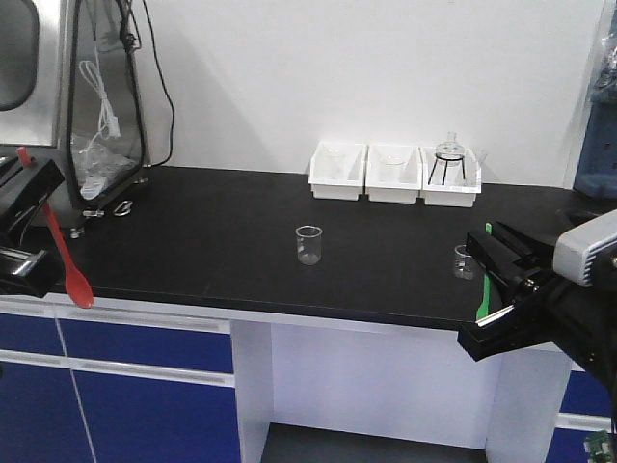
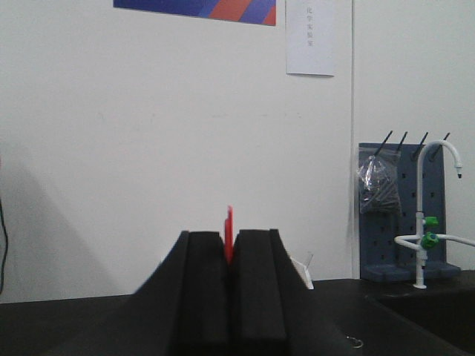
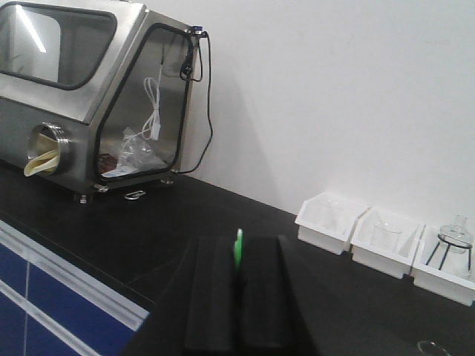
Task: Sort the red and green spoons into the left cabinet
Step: 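Drive the base away from the bench holding both spoons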
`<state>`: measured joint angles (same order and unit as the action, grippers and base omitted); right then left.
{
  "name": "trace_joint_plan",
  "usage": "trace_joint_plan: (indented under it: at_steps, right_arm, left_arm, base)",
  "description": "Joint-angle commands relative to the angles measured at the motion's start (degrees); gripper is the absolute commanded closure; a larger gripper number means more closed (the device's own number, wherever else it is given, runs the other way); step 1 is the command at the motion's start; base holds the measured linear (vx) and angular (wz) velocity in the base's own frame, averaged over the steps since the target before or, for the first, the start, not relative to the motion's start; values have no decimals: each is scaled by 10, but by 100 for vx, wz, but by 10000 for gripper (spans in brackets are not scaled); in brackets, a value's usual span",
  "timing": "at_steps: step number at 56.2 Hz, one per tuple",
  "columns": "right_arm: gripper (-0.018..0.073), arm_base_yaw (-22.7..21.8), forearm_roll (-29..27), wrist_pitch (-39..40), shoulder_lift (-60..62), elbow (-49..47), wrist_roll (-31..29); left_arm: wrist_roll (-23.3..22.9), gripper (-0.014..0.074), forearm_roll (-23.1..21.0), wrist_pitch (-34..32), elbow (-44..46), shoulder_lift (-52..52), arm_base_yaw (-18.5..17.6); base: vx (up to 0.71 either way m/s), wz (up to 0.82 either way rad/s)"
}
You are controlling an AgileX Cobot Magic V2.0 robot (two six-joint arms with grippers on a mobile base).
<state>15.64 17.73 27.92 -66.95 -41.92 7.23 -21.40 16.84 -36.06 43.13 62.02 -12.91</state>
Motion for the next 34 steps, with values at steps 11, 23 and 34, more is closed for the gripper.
trace_joint_plan:
  at_steps: [11,23,34]
  right_arm:
    - [568,-1,-3,42,13,-15,1]
    - [568,-1,-3,42,13,-15,1]
    - [568,-1,-3,42,13,-15,1]
  left_arm:
    - [1,603,-10,-38,18,-10,-3]
    - [1,603,-10,-38,18,-10,-3]
    - [1,603,-10,-38,18,-10,-3]
  base:
    - [-13,30]
    - [-6,35]
    - [-2,49]
